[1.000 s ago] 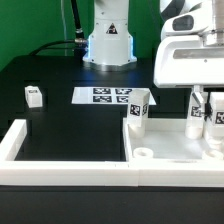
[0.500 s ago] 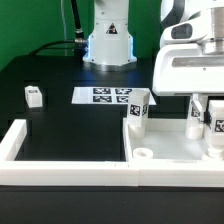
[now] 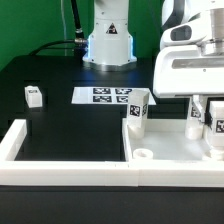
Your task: Assemble square table
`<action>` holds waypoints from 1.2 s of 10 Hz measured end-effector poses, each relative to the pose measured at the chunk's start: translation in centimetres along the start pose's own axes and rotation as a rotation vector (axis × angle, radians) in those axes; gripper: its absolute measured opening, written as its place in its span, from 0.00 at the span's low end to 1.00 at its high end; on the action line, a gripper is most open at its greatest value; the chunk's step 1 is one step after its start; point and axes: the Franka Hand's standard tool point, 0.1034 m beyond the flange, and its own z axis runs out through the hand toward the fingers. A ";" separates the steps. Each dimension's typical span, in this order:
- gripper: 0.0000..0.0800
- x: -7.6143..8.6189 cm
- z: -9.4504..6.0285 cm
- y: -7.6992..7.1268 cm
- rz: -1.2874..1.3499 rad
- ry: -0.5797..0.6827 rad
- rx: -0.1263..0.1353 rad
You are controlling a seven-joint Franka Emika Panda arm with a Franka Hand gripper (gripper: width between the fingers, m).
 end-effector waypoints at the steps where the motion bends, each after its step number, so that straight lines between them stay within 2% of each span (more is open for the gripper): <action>1: 0.36 -0.3 -0.1 0.2 -0.002 -0.007 -0.002; 5: 0.36 -0.9 -0.2 0.3 -0.007 -0.026 -0.005; 7: 0.36 -1.0 0.5 0.2 -0.011 -0.024 -0.009; 12: 0.36 -0.6 0.7 0.2 -0.003 0.008 -0.006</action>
Offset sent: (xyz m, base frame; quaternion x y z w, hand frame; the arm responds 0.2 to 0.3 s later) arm -0.0074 0.0022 -0.0034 -0.0033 -0.0120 0.0035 0.9999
